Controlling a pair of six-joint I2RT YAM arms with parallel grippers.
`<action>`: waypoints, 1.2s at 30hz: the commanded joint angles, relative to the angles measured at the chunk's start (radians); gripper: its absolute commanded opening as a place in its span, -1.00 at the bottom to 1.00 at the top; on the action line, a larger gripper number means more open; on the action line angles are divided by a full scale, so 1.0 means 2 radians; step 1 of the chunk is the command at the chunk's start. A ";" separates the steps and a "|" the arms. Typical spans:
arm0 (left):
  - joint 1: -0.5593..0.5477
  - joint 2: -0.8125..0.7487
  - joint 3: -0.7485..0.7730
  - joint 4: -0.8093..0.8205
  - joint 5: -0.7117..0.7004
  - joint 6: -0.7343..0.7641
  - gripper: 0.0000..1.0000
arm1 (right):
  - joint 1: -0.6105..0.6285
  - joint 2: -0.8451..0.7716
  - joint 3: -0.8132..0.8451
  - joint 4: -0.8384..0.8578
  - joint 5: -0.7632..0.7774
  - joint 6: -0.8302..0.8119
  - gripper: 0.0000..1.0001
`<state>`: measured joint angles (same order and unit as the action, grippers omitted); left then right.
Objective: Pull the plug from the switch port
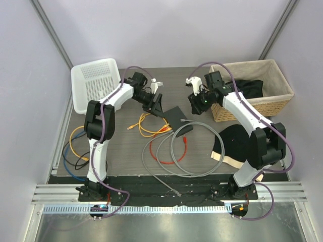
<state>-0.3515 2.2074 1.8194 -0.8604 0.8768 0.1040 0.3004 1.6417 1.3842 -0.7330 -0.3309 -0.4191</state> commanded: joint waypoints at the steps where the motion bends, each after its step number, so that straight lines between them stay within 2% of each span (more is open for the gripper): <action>1: -0.001 0.006 -0.016 0.008 0.036 -0.020 0.36 | 0.018 0.050 0.030 0.013 -0.052 0.055 -0.16; 9: -0.003 0.039 -0.022 0.028 0.043 -0.048 0.30 | 0.025 0.129 0.060 0.039 -0.061 0.101 -0.44; 15: -0.012 0.055 -0.018 0.030 0.047 -0.048 0.28 | 0.028 0.156 0.057 0.045 -0.056 0.110 -0.46; 23: -0.030 0.088 -0.001 0.054 0.057 -0.091 0.25 | 0.032 0.160 0.021 0.053 -0.056 0.118 -0.45; 28: -0.035 0.104 0.007 0.067 0.063 -0.106 0.16 | 0.032 0.158 0.007 0.053 -0.052 0.119 -0.45; 32: -0.037 0.113 0.008 0.070 0.071 -0.108 -0.09 | 0.033 0.157 0.002 0.053 -0.052 0.120 -0.43; 36: -0.037 0.119 0.007 0.079 0.075 -0.117 -0.19 | 0.032 0.160 0.001 0.054 -0.051 0.121 -0.43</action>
<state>-0.4015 2.4115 1.8233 -0.7570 1.0267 -0.1177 0.3542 1.9545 1.4212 -0.6174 -0.4381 -0.1833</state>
